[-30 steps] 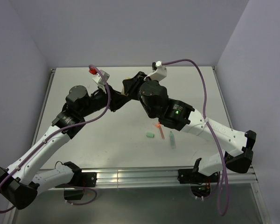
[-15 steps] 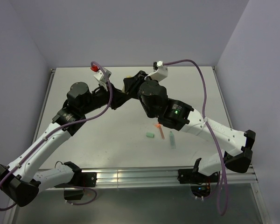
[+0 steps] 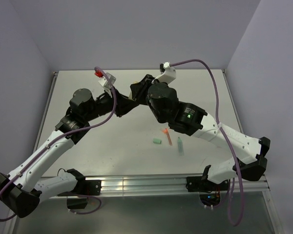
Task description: Insert the pens into the pen caps
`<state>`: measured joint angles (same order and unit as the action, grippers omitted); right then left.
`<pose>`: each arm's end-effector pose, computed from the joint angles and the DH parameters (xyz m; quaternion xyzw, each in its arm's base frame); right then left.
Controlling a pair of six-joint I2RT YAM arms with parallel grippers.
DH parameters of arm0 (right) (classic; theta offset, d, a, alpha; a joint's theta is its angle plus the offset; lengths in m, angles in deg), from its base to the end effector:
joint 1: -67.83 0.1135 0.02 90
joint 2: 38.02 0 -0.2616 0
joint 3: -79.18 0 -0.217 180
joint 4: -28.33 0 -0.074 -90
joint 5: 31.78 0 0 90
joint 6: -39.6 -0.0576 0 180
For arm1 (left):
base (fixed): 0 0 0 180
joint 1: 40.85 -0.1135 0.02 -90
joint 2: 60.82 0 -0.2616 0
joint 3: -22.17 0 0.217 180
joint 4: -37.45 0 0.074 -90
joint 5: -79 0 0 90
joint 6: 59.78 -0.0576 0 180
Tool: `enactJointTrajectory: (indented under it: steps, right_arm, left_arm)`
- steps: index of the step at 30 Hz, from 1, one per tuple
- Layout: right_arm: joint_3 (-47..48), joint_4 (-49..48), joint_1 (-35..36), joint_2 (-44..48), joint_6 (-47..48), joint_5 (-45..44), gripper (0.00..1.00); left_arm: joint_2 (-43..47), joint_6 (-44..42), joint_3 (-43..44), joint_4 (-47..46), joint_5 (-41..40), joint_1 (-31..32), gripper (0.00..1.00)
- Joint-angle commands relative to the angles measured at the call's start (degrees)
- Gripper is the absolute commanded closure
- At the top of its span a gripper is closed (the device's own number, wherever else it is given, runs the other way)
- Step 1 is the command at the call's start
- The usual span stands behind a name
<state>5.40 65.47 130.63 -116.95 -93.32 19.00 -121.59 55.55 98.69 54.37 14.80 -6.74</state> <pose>0.1601 0.2319 0.4494 0.0884 0.7473 0.3284 0.5709 0.1738 -0.1480 0.3981 0.2091 0.6823 -0.4767 0.5134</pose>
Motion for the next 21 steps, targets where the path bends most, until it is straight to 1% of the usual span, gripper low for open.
enactJointTrajectory:
  steps: [1,3,5,6,10,11,12,13,14,15,16,17,18,19,20,21]
  right_arm:
    - [3.1,10.2,1.0,1.6,1.4,13.1,0.64]
    - [4.5,10.7,-1.4,2.2,2.2,12.7,0.58]
    - [5.4,10.7,-3.1,3.9,3.3,11.9,0.56]
    - [5.1,10.4,-3.7,4.6,3.6,11.8,0.54]
    - [0.8,8.8,-6.9,8.9,5.7,11.0,0.47]
    - [-0.2,7.7,-7.6,10.6,6.4,11.0,0.44]
    - [-1.3,7.0,-9.1,11.6,7.1,11.2,0.42]
    - [-3.4,6.3,-10.0,12.4,8.3,12.0,0.39]
    - [-4.6,4.9,-11.1,13.1,9.0,15.2,0.33]
    - [-6.7,4.2,-14.1,14.5,9.9,17.2,0.32]
    - [-7.9,3.4,-15.7,15.0,10.1,19.4,0.32]
    - [-9.0,2.0,-17.3,15.6,10.2,22.8,0.29]
    - [-11.0,1.3,-20.3,16.4,10.1,23.7,0.27]
    - [-12.1,0.9,-21.6,16.7,10.1,24.5,0.23]
    - [-12.9,0.4,-22.7,16.9,10.1,25.9,0.20]
    - [-14.1,0.3,-23.9,17.1,10.4,26.6,0.18]
  left_arm:
    - [2.1,3.9,-3.0,-15.5,-4.7,-0.9,1.00]
    - [3.7,5.3,-6.8,-15.1,-5.8,-1.0,1.00]
    - [4.8,6.9,-9.3,-14.3,-7.9,-1.0,1.00]
    - [5.5,7.0,-10.9,-13.4,-10.9,-0.9,1.00]
    - [4.4,6.9,-10.7,-7.2,-19.0,-1.1,1.00]
    - [3.5,6.4,-8.6,-4.8,-21.0,-1.0,1.00]
    - [0.9,6.0,-7.3,-1.1,-22.8,-1.1,1.00]
    - [-0.7,5.7,-5.9,2.9,-25.5,-1.3,1.00]
    - [-2.7,5.6,-2.7,5.6,-25.5,-1.7,1.00]
    - [-6.8,5.7,-1.0,11.0,-27.7,-2.3,1.00]
    - [-9.0,5.7,0.5,13.0,-27.3,-3.9,1.00]
    - [-11.2,5.2,3.5,14.7,-27.0,-5.1,1.00]
    - [-15.6,4.7,4.9,17.6,-26.5,-7.4,1.00]
    - [-17.8,3.8,6.6,19.1,-26.2,-8.3,1.00]
    - [-22.2,2.6,10.2,21.0,-26.2,-9.5,1.00]
    - [-24.3,1.8,12.1,22.2,-26.2,-11.0,1.00]
